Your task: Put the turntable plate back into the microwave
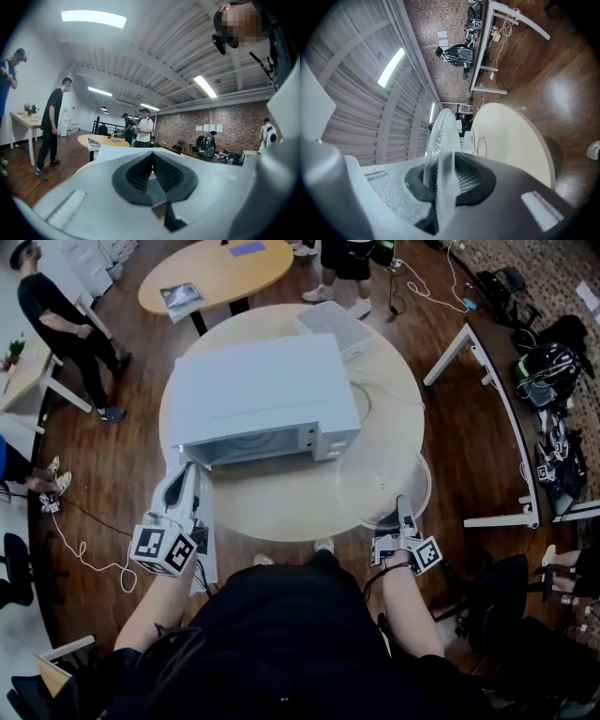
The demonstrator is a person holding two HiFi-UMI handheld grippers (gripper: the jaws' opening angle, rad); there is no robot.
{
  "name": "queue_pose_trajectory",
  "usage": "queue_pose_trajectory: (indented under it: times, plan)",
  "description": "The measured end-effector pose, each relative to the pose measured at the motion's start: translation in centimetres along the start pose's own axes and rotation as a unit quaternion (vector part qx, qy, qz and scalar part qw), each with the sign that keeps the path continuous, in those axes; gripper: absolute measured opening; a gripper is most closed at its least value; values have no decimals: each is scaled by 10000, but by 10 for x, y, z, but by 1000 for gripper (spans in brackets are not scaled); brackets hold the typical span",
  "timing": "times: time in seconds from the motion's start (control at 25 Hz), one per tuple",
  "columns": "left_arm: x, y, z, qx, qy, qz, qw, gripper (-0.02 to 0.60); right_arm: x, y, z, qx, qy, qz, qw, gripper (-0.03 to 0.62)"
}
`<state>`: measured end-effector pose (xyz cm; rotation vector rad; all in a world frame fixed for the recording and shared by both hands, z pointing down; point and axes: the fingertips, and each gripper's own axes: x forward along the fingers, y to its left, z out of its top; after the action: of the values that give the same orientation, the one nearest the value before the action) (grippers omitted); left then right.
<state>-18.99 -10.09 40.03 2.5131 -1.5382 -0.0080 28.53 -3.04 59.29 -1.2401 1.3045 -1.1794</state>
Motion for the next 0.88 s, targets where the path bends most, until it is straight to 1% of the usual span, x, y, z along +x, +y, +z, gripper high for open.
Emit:
queue_pose_trajectory:
  times: [0.28, 0.52, 0.72, 0.88]
  plan:
    - [3, -6, 2, 74, -26, -169, 9998, 6, -6, -1, -6, 104, -149, -14, 9998, 34]
    - [5, -2, 7, 62, -59, -204, 9998, 6, -6, 3, -8, 109, -190, 12, 9998, 35]
    - [4, -2, 11, -57, -126, -216, 9997, 6, -6, 5, -9, 110, -194, 5, 9998, 35]
    - [4, -1, 12, -18, -125, -254, 9996, 6, -7, 5, -10, 147, -228, -4, 9996, 35]
